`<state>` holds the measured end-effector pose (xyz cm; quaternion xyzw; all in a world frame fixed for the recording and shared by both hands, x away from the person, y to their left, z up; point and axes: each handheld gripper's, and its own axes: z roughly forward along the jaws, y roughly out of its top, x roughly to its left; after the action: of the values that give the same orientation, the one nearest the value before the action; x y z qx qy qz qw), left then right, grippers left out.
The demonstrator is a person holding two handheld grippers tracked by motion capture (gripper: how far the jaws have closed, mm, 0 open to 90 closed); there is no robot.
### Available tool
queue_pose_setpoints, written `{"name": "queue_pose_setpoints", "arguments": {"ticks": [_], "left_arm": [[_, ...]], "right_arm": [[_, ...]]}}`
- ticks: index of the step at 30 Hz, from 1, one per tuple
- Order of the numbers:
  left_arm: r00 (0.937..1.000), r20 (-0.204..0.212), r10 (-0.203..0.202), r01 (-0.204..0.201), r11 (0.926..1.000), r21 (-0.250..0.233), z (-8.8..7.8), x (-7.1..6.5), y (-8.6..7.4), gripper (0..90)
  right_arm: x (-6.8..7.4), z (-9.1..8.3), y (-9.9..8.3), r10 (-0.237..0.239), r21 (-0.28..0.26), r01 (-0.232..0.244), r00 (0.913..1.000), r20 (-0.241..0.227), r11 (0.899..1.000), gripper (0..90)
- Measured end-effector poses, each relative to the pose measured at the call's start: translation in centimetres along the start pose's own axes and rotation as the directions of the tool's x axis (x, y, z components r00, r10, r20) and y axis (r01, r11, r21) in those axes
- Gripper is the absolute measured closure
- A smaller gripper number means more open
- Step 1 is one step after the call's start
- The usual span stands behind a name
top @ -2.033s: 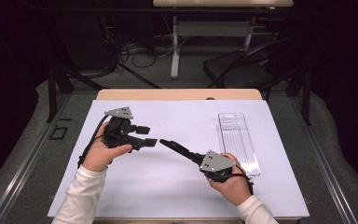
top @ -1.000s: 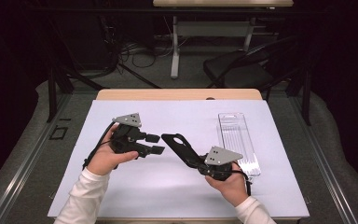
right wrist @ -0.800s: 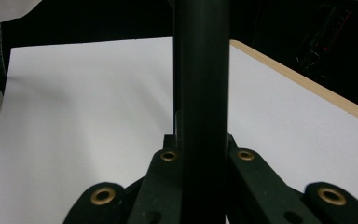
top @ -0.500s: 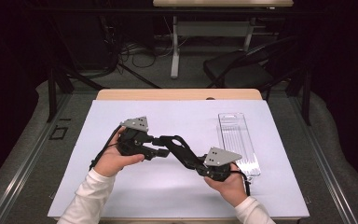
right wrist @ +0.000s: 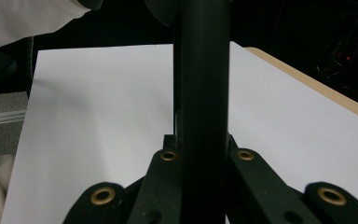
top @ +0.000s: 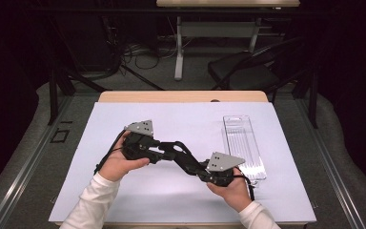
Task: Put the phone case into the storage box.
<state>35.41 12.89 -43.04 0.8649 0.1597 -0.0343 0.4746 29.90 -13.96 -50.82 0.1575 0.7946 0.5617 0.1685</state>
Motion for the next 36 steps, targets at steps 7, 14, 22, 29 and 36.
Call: {"name": "queue_pose_setpoints", "arguments": {"ticks": [7,14,22,29,36], "left_arm": [[0.9998,0.017,0.007,-0.007,1.0000,-0.003,0.08,-0.13,0.04,62.6],[0.9993,0.033,0.018,-0.018,0.9998,-0.007,0.22,-0.29,0.10,62.2],[0.9986,0.046,0.026,-0.025,0.9995,-0.016,0.19,-0.45,0.18,62.9],[0.9979,0.056,0.032,-0.031,0.9993,-0.022,0.09,-0.46,0.22,65.8],[0.9974,0.065,0.030,-0.028,0.9991,-0.032,0.06,-0.38,0.18,66.8]], "right_arm": [[0.04,0.05,-0.03,0.005,-0.003,-0.005,0.9999,-0.012,1.000,87.6],[0.14,0.16,-0.04,0.007,-0.006,-0.007,0.9996,-0.026,1.000,87.6],[0.21,0.25,-0.05,0.012,-0.011,-0.013,0.9992,-0.039,1.000,87.6],[0.17,0.28,-0.08,0.020,-0.014,-0.020,0.9987,-0.047,1.000,87.6],[0.13,0.30,-0.11,0.028,-0.018,-0.029,0.9981,-0.054,0.999,87.6]]}}
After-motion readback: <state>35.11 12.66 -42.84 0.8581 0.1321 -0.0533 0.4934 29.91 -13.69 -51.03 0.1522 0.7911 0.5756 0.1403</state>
